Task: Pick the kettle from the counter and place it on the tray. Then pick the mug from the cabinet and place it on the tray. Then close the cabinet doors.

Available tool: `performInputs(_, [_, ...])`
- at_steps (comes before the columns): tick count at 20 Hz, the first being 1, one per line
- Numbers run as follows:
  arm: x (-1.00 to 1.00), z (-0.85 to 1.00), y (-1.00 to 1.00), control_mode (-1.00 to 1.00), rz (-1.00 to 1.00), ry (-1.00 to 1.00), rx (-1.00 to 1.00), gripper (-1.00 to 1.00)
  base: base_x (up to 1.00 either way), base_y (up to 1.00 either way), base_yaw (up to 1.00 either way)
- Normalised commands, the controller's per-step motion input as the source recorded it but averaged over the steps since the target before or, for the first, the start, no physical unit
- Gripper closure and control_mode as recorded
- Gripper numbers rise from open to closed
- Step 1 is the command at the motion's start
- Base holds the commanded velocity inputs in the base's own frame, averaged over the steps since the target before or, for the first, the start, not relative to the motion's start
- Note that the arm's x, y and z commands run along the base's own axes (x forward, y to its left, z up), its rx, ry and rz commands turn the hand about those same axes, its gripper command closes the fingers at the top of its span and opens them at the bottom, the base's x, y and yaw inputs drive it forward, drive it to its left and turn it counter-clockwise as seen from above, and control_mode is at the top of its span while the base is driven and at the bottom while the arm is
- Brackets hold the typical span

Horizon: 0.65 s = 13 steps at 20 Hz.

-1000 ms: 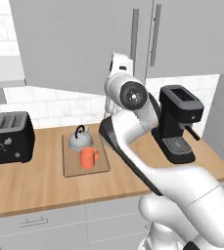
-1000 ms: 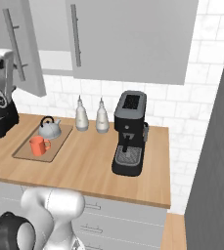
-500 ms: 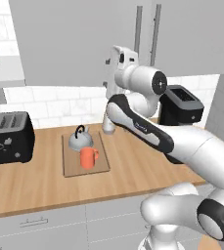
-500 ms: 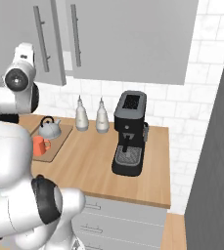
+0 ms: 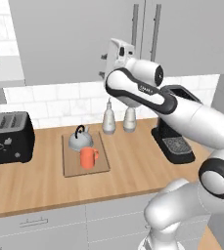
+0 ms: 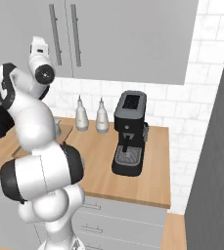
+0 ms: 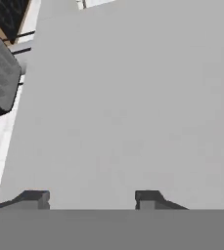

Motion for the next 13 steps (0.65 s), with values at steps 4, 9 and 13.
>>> performInputs(4, [0.61,0.00,0.18,-1.00,0.04,0.00,0.00,-1.00,0.00,0.00,0.00])
performInputs(9, [0.15,0.00,0.09,-1.00,0.01,0.00,0.00,-1.00,0.00,0.00,0.00])
performInputs(13, [-0.19,0.00,0.04,-1.00,0.00,-0.01,-0.01,-1.00,0.00,0.00,0.00])
